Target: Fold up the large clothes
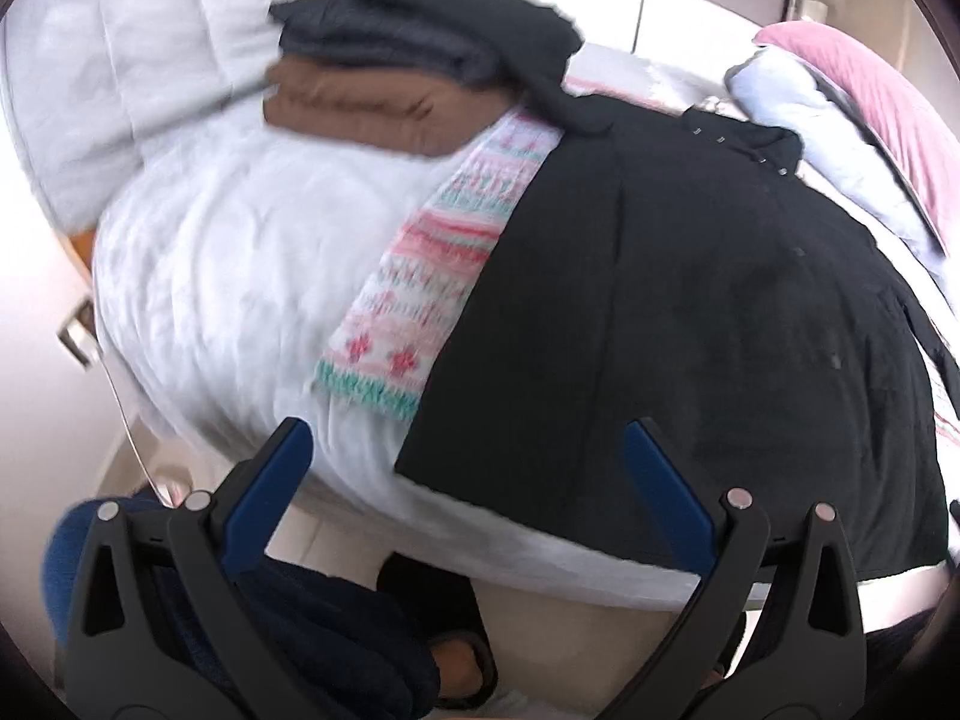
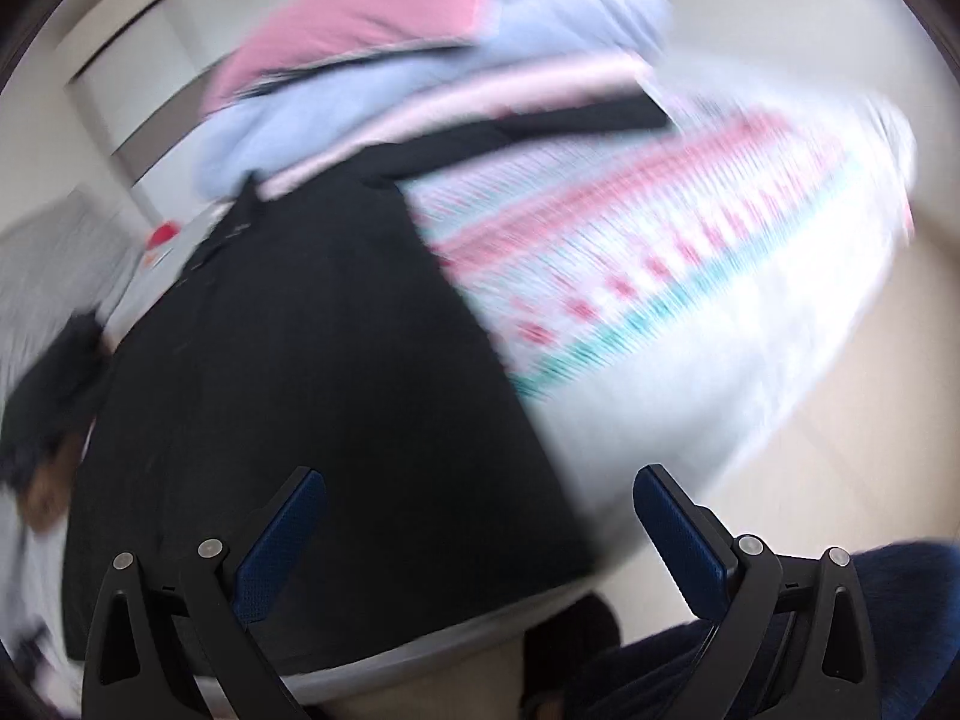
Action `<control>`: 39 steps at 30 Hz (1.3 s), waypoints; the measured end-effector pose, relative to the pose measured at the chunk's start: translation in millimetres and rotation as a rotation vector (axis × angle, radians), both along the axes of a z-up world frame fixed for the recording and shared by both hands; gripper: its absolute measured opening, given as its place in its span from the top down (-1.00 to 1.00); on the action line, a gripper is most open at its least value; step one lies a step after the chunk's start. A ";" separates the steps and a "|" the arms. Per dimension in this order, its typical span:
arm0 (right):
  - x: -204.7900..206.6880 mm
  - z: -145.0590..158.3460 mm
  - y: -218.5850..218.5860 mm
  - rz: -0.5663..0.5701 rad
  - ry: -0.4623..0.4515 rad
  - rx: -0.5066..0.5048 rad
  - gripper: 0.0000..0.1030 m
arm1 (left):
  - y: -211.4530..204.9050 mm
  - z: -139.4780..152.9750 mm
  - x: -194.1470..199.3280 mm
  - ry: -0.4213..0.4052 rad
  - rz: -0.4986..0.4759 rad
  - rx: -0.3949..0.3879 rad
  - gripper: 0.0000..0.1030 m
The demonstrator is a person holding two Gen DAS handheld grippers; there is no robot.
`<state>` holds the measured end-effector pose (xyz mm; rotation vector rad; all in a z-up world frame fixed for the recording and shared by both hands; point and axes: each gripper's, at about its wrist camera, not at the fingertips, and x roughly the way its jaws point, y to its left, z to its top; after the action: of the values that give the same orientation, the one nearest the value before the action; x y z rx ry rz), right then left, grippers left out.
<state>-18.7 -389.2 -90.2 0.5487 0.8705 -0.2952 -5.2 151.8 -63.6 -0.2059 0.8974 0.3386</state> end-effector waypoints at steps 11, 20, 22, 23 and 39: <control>-15.8 30.2 -7.8 0.083 -0.136 0.149 0.89 | -28.2 -4.4 11.0 -0.005 -0.076 0.026 -1.00; -1.0 36.0 -3.5 0.063 0.029 0.041 0.69 | -60.8 21.3 26.1 -0.063 -0.154 0.087 -1.00; 5.3 64.8 -4.0 0.067 -0.033 -0.049 0.40 | -69.9 29.8 41.0 -0.077 -0.175 0.101 -1.00; 11.2 77.2 -6.0 0.062 -0.067 -0.091 -0.10 | -73.5 34.0 47.8 -0.082 -0.185 0.101 -1.00; 245.4 52.7 -117.0 0.035 -0.026 0.142 -0.67 | -142.2 27.5 264.7 0.057 -0.360 0.098 -1.00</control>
<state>226.7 -506.2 -37.5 0.6671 0.8793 -0.1945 259.5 9.6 -36.1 0.0571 0.9515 0.0535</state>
